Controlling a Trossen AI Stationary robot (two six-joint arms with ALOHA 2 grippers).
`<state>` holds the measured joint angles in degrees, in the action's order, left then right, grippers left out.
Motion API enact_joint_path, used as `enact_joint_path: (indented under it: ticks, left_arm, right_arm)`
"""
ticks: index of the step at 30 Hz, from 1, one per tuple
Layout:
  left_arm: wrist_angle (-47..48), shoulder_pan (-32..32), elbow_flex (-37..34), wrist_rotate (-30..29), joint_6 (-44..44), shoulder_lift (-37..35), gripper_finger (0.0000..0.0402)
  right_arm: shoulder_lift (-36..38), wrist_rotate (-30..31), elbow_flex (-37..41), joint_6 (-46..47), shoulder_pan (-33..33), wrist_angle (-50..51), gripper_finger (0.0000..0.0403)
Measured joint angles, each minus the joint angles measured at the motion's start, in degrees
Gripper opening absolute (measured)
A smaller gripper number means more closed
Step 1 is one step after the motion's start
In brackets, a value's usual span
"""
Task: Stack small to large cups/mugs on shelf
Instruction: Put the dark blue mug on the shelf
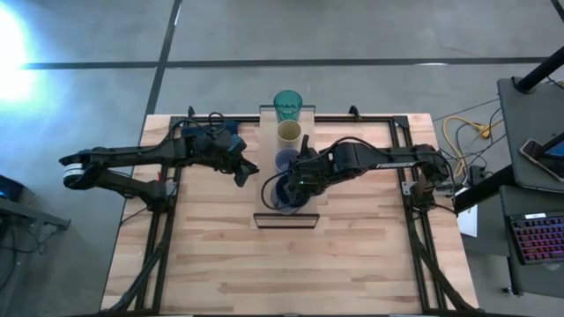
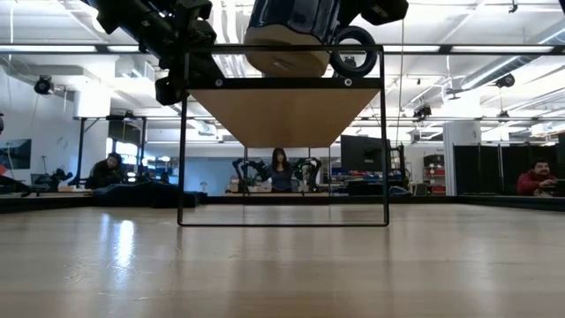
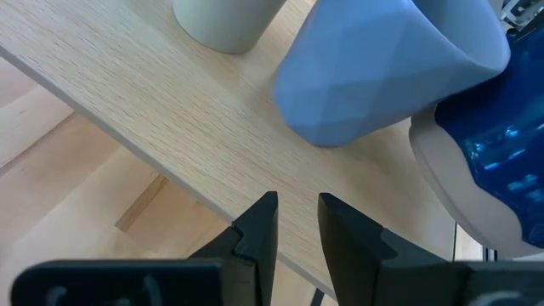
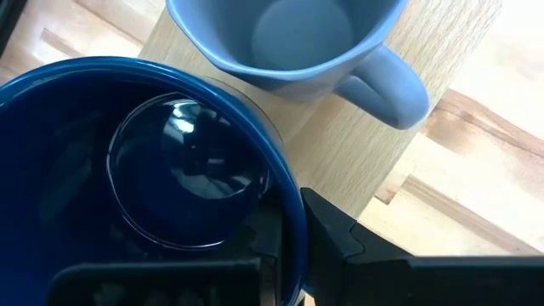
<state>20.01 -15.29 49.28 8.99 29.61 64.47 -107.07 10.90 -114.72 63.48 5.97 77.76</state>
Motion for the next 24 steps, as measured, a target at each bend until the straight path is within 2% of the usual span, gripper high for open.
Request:
enact_joint_path:
  ticks: [10,24]
  left_arm:
    - [0.0,0.0,0.0,0.0,0.0,0.0,0.0073]
    - [0.0,0.0,0.0,0.0,0.0,0.0,0.0073]
  right_arm:
    - [0.0,1.3,0.1,1.0,0.0,0.0,0.0023]
    - [0.0,-0.4,0.4,1.0,0.0,-0.2,0.0033]
